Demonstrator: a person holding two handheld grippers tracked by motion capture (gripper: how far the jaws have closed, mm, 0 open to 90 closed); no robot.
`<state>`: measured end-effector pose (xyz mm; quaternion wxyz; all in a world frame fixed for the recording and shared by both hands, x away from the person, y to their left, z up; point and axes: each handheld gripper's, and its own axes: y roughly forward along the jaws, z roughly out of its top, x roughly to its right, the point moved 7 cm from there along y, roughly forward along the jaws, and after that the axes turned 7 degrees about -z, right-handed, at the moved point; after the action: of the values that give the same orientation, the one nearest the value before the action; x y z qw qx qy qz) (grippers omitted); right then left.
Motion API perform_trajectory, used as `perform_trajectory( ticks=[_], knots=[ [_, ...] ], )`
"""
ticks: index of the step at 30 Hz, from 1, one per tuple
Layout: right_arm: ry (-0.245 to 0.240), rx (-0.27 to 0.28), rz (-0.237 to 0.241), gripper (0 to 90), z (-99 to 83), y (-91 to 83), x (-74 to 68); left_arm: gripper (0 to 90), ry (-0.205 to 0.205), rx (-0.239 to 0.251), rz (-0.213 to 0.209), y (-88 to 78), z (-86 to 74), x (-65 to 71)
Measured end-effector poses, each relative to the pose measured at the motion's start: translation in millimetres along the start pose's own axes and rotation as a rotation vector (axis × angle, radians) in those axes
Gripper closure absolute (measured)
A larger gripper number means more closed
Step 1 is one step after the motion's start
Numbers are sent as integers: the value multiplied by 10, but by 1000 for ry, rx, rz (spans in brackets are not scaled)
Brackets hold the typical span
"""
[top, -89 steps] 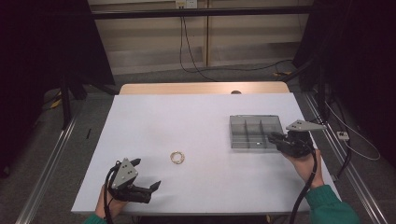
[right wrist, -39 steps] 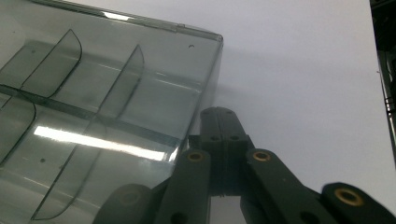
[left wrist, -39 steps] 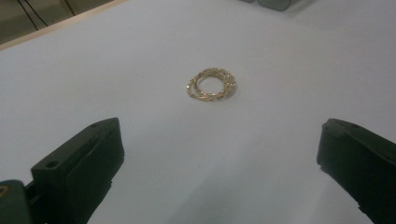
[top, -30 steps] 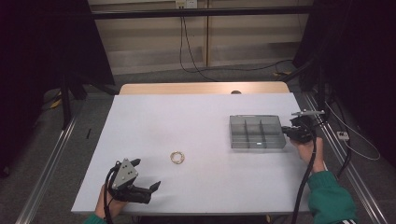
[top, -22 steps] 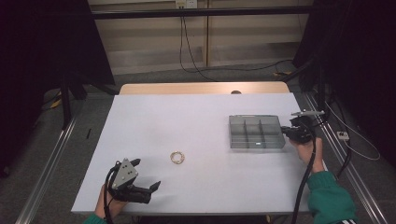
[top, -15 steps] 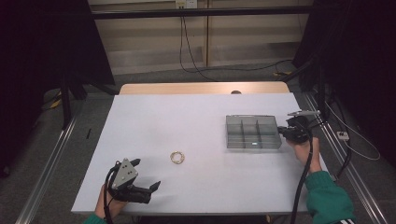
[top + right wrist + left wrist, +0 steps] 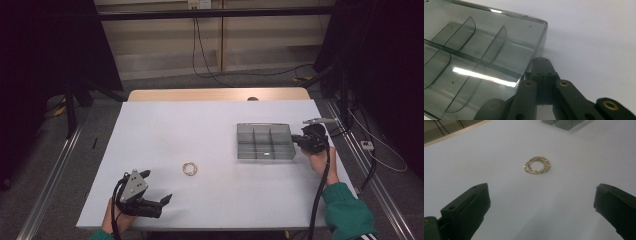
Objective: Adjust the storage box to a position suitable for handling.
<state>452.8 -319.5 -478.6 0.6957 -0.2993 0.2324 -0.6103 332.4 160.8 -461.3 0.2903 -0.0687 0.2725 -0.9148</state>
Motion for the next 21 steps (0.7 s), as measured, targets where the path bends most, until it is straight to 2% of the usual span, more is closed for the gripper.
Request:
perform_trajectory(
  ticks=[12, 21],
  knots=[
    [-10, 5, 30, 900, 36, 25, -161, 5, -1, 0, 1, 0, -1, 0],
    [-24, -26, 55, 900, 16, 23, -262, 5, -3, 1, 0, -1, -1, 1]
  ],
)
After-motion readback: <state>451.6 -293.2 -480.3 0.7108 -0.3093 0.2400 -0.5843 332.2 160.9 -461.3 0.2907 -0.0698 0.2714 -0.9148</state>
